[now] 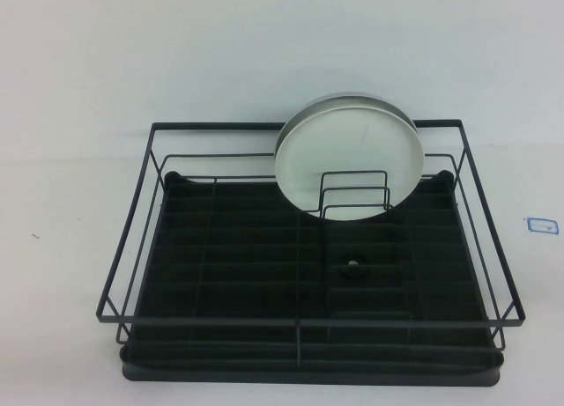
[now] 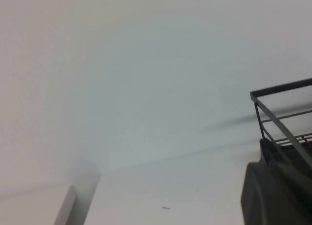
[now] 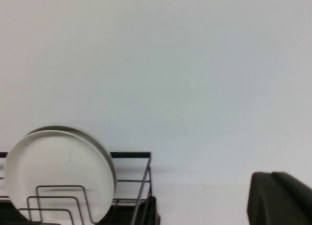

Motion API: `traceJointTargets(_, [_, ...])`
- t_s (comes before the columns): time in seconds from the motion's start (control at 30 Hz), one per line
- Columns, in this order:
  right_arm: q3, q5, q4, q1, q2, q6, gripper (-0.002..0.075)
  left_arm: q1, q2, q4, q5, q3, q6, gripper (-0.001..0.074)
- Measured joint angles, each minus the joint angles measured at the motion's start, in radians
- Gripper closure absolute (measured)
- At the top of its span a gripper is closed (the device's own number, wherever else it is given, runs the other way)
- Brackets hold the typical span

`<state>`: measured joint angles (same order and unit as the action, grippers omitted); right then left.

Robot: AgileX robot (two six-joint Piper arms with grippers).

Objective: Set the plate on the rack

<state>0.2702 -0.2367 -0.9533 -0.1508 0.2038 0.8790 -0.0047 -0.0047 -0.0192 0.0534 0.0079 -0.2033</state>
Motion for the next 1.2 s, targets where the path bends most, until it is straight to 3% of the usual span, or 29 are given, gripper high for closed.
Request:
traceJointTargets(0.23, [-0.004, -0.011, 0.000, -0.014, -0.032, 0.062, 0.0708, 0.000, -0.003, 0.025, -0.219, -0.007, 0.001, 0.0735])
traceJointTargets(0.43, [-0.043, 0.017, 0.019, -0.014, -0.032, 0.017, 0.0707, -0.001, -0.020, 0.019, -0.401, 0.025, -0.032, 0.0734])
traceJointTargets(0.53, [-0.053, 0.000, 0.225, -0.014, -0.037, -0.207, 0.0708, -0.001, -0.026, 0.019, -0.401, 0.025, -0.022, 0.0734])
traceJointTargets(0.7, [-0.080, -0.051, 0.774, -0.014, -0.045, -0.823, 0.0708, 0.021, -0.003, 0.031, -0.419, -0.007, -0.019, 0.0735])
traceJointTargets(0.8, [-0.119, -0.051, 0.939, -0.014, -0.072, -1.006, 0.0708, 0.034, -0.003, 0.032, -0.419, -0.007, -0.019, 0.0735])
traceJointTargets(1.0, [-0.218, -0.055, 1.001, -0.014, -0.147, -1.017, 0.0708, 0.036, -0.003, 0.034, -0.419, -0.007, -0.018, 0.0735])
traceJointTargets(1.2, [-0.268, -0.064, 1.006, -0.014, -0.196, -0.909, 0.0708, 0.040, -0.003, 0.034, -0.419, -0.007, -0.018, 0.0735])
